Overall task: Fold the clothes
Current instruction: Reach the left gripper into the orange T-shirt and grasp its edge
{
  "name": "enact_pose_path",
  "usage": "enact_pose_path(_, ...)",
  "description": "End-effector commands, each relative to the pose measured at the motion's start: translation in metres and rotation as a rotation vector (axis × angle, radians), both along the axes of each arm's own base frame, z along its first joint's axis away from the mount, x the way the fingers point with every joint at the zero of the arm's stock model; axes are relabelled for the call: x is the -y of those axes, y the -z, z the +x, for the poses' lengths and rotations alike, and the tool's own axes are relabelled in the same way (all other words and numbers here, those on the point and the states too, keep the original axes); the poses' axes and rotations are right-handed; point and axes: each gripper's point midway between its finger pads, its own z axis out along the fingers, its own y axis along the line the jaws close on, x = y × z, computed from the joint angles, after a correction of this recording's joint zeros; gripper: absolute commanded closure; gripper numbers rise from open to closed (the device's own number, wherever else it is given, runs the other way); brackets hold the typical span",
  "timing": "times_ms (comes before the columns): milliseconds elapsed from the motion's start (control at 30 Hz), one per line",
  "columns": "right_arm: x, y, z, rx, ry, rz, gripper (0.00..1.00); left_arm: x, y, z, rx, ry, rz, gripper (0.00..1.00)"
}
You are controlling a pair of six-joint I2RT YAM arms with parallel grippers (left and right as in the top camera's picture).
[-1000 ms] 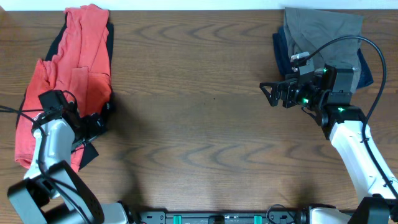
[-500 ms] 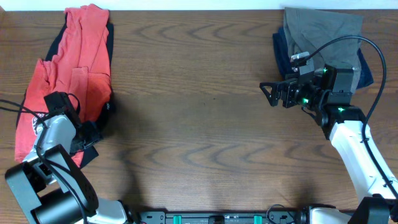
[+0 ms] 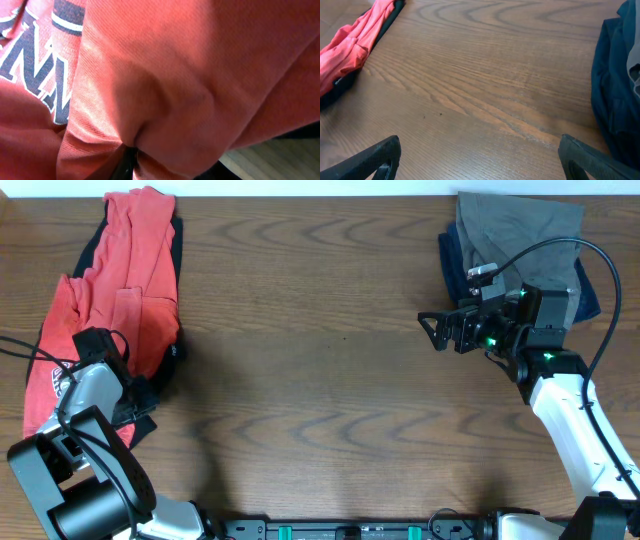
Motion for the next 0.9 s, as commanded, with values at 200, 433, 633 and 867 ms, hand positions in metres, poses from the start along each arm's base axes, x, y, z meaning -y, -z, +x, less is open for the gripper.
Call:
enact_pose_path(200, -0.007, -0.009, 0.003, 0.019, -0.018, 0.007, 0.01, -0.010, -0.002, 0.011, 0.043, -0.036, 0.038, 0.53)
enact_pose_path(433, -0.006, -0.008, 0.003, 0.019, -0.015, 0.005, 0.01, -0.014, -0.004, 0.017, 0.068, -0.037, 0.050, 0.53)
enact_pose_path(633, -0.006, -0.008, 0.003, 0.019, -0.013, 0.003, 0.01, -0.015, -0.005, 0.021, 0.084, -0.037, 0.058, 0.53)
enact_pose_path(867, -0.006, -0.009, 0.004, 0.023, -0.012, 0.002, 0.01, -0.020, -0.022, 0.030, 0.151, -0.082, 0.080, 0.53)
